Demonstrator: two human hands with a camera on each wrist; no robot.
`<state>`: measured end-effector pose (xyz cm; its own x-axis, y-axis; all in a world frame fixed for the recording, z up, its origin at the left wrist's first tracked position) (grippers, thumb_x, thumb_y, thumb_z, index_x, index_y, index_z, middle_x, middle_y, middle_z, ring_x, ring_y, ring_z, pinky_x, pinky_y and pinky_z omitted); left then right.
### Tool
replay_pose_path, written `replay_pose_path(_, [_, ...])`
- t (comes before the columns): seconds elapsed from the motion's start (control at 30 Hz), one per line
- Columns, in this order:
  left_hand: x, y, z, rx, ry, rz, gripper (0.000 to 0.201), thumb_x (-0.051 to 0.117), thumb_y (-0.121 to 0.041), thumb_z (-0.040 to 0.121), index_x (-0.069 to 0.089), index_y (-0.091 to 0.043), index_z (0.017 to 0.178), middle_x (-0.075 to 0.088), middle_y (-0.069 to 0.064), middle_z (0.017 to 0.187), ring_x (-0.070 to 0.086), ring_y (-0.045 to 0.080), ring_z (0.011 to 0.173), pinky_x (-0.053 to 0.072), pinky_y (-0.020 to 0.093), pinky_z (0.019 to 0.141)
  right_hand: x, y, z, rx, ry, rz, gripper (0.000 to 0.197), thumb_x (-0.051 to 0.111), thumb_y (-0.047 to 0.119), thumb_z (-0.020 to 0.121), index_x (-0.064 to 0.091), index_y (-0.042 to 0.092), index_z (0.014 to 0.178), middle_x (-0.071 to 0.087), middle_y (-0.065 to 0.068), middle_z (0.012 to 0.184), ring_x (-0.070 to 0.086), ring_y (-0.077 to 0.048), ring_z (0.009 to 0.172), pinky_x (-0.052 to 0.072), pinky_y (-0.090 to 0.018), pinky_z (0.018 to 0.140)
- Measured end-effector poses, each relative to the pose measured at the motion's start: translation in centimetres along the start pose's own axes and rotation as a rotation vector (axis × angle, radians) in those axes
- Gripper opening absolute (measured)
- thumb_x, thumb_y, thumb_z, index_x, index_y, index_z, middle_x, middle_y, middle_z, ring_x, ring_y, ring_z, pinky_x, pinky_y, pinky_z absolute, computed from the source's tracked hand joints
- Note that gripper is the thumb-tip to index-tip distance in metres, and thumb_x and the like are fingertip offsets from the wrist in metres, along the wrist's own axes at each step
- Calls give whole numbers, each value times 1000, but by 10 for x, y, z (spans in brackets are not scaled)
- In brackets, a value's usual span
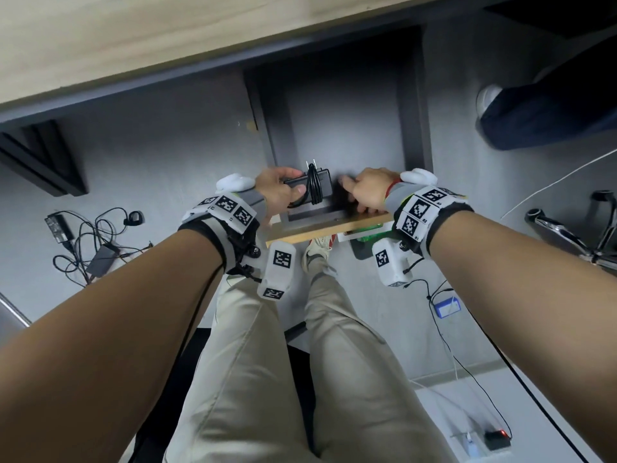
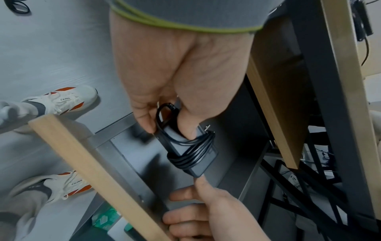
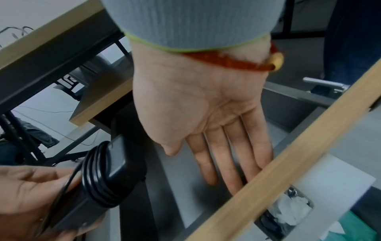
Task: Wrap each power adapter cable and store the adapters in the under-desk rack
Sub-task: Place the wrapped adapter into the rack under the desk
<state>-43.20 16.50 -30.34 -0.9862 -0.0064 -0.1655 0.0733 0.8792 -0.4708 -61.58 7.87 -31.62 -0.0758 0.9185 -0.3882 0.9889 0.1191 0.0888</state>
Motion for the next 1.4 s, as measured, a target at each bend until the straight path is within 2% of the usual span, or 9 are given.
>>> replay_pose_path(0.17, [8, 5, 6, -6, -5, 47, 35, 66, -9, 90, 61, -13, 124, 68, 10, 116, 64, 29, 109, 50, 42, 99, -3, 1, -3, 8, 81, 299, 82, 13, 84, 82, 59, 22, 111, 73, -1, 93, 72, -24, 81, 58, -39, 83])
replay_pose_path(0.23, [11, 6, 7, 0, 9, 46, 35, 66, -8, 90, 61, -12, 125, 68, 11, 117, 65, 28, 108, 50, 42, 100, -2, 8, -5, -72, 164, 568, 69, 29, 83, 83, 53, 30, 121, 68, -2, 108, 72, -25, 87, 60, -41, 81])
replay_pose_path(0.33, [13, 5, 12, 14, 67, 51, 34, 66, -4, 90, 62, -15, 122, 68, 12, 118, 66, 28, 109, 51, 41, 100, 4, 14, 3, -200, 183, 735, 52, 63, 53, 88, 55, 22, 129, 59, -3, 126, 69, -22, 100, 61, -38, 82])
replay_pose_path(0.47, [9, 9, 17, 32, -19, 82, 33, 66, -5, 89, 65, -15, 120, 67, 6, 109, 64, 20, 96, 53, 38, 96, 15, 13, 25, -194, 148, 670, 67, 77, 41, 81, 50, 17, 137, 50, -1, 132, 66, -19, 103, 61, -35, 81])
replay_pose_path(0.6, [-8, 17, 27, -52, -132, 132, 27, 61, -5, 90, 63, -12, 116, 61, 1, 92, 57, 16, 83, 50, 20, 70, 25, 14, 44, -137, 8, 592, 59, 77, 46, 78, 56, 22, 128, 57, -1, 122, 64, -17, 97, 62, -35, 74])
replay_pose_path(0.73, [-15, 36, 39, -174, -93, 36, 15, 66, -13, 83, 58, -20, 94, 69, 9, 99, 64, 22, 85, 54, 36, 92, 31, 24, 56, -136, 14, 337, 63, 71, 58, 78, 54, 27, 130, 59, 1, 121, 61, -20, 103, 55, -36, 91])
replay_pose_path(0.87, [-12, 37, 40, -123, -135, -3, 24, 60, 0, 87, 53, -17, 103, 62, 10, 98, 64, 27, 88, 57, 40, 87, 40, 33, 62, -136, 33, 191, 66, 66, 61, 81, 51, 26, 134, 57, 1, 132, 54, -23, 119, 39, -27, 93])
replay_pose_path(1.03, [-14, 40, 45, -174, -126, -87, 18, 63, 1, 87, 56, -14, 91, 66, 16, 96, 69, 31, 91, 57, 43, 89, 42, 37, 65, -84, -12, 225, 69, 71, 62, 77, 53, 23, 132, 58, 1, 130, 55, -23, 120, 42, -30, 99])
replay_pose_path(1.4, [-26, 26, 36, -100, -92, -59, 25, 60, -3, 90, 52, -25, 82, 60, 2, 87, 61, 14, 73, 54, 25, 64, 29, 46, 53, -20, -84, 144, 78, 70, 68, 72, 55, 19, 130, 60, -2, 127, 56, -25, 116, 46, -35, 94])
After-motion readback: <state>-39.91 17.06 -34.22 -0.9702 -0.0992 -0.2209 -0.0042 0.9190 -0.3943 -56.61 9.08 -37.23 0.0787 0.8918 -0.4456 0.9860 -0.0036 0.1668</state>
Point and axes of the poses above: each hand's wrist, its own z-axis towards the middle knuckle, its own x-axis out of the palm, y = z × x, the point moved 1 cm from there along z, towards the middle knuckle
